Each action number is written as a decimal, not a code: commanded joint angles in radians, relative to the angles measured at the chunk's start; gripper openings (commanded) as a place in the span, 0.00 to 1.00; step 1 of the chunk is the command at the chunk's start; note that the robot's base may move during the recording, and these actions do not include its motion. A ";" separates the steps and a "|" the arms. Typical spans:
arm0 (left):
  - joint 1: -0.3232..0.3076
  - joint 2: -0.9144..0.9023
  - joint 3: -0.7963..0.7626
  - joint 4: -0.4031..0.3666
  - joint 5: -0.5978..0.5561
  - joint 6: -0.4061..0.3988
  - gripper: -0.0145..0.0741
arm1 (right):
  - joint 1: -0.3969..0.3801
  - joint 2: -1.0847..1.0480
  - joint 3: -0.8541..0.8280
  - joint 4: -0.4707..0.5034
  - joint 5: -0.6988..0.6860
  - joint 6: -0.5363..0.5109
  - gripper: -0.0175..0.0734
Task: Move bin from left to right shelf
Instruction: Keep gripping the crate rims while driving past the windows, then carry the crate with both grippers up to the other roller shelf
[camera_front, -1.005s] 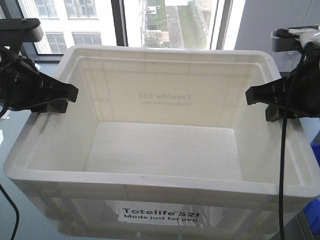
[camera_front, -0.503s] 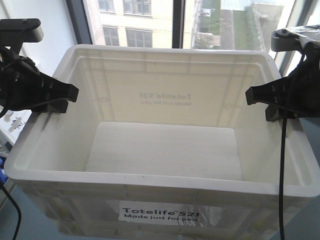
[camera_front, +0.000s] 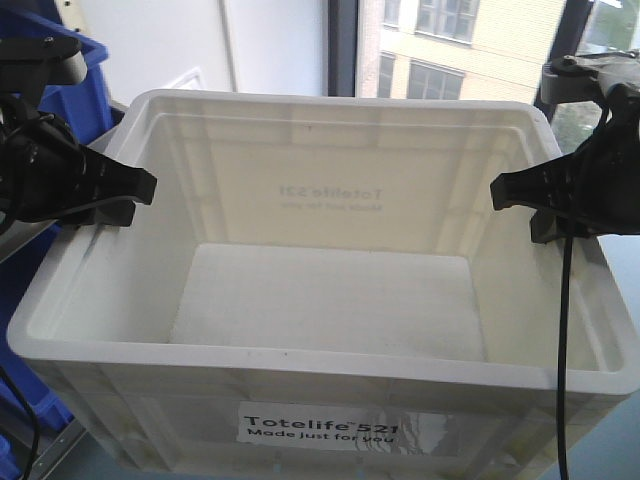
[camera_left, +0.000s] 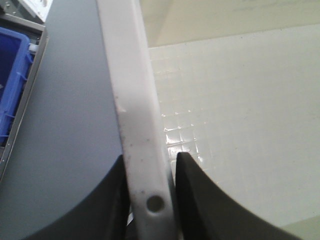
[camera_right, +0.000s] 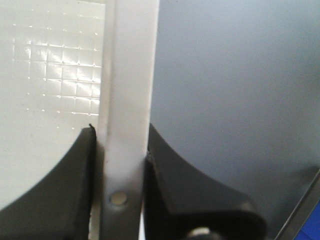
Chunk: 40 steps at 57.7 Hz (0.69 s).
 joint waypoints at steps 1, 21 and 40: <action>-0.007 -0.043 -0.040 -0.029 -0.104 0.032 0.16 | 0.003 -0.035 -0.036 -0.016 -0.047 -0.047 0.21; -0.007 -0.043 -0.040 -0.029 -0.104 0.032 0.16 | 0.003 -0.035 -0.036 -0.016 -0.047 -0.047 0.21; -0.007 -0.043 -0.040 -0.029 -0.104 0.032 0.16 | 0.003 -0.035 -0.036 -0.016 -0.047 -0.047 0.21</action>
